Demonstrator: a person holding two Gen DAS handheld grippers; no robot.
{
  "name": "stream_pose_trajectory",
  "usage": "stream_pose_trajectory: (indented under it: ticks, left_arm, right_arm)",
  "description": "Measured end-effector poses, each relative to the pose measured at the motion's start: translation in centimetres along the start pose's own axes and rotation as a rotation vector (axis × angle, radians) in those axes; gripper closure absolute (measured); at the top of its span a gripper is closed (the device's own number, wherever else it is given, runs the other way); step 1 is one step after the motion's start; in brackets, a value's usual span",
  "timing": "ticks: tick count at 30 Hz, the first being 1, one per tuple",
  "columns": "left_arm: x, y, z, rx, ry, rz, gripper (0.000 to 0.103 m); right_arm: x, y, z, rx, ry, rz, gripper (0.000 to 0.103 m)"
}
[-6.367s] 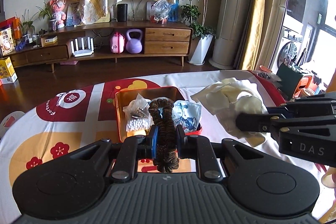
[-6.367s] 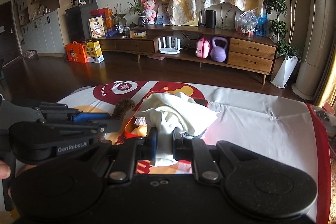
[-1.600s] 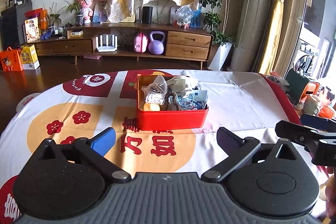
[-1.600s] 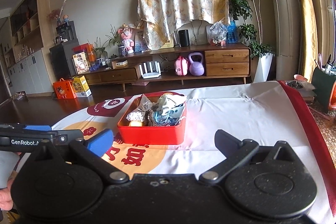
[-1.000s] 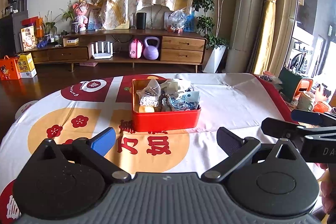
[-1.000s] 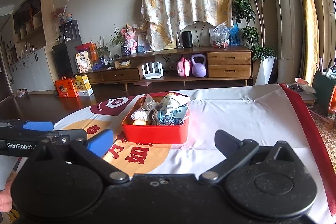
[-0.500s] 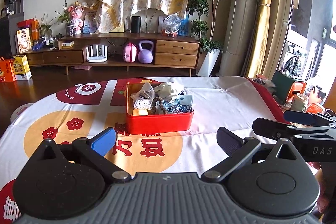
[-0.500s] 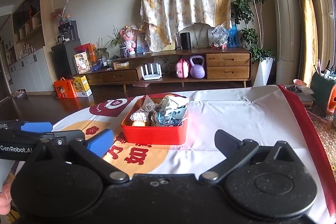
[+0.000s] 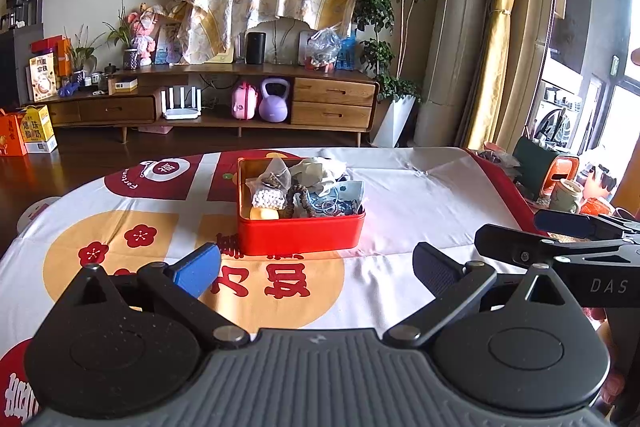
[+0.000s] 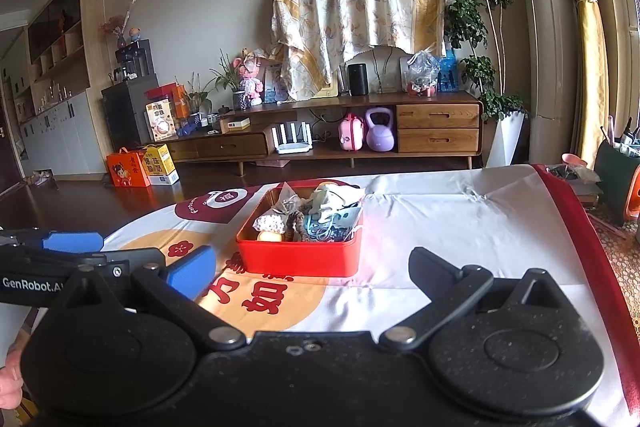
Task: Organize soft objects
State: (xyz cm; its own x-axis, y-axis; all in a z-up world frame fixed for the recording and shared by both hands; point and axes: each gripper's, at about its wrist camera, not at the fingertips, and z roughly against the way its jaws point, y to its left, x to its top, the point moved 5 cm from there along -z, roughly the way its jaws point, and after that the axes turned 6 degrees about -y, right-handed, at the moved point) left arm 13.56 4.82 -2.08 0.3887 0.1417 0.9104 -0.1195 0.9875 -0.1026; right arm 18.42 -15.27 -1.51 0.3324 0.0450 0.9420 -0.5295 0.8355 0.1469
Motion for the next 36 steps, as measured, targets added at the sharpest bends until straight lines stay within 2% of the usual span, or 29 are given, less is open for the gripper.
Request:
stream_pose_trajectory:
  ticks: [36]
  left_arm:
    - [0.07, 0.36, 0.09, 0.018, 0.005, -0.006, 0.000]
  right_arm:
    - [-0.34, 0.53, 0.39, 0.010, 0.011, 0.011, 0.000]
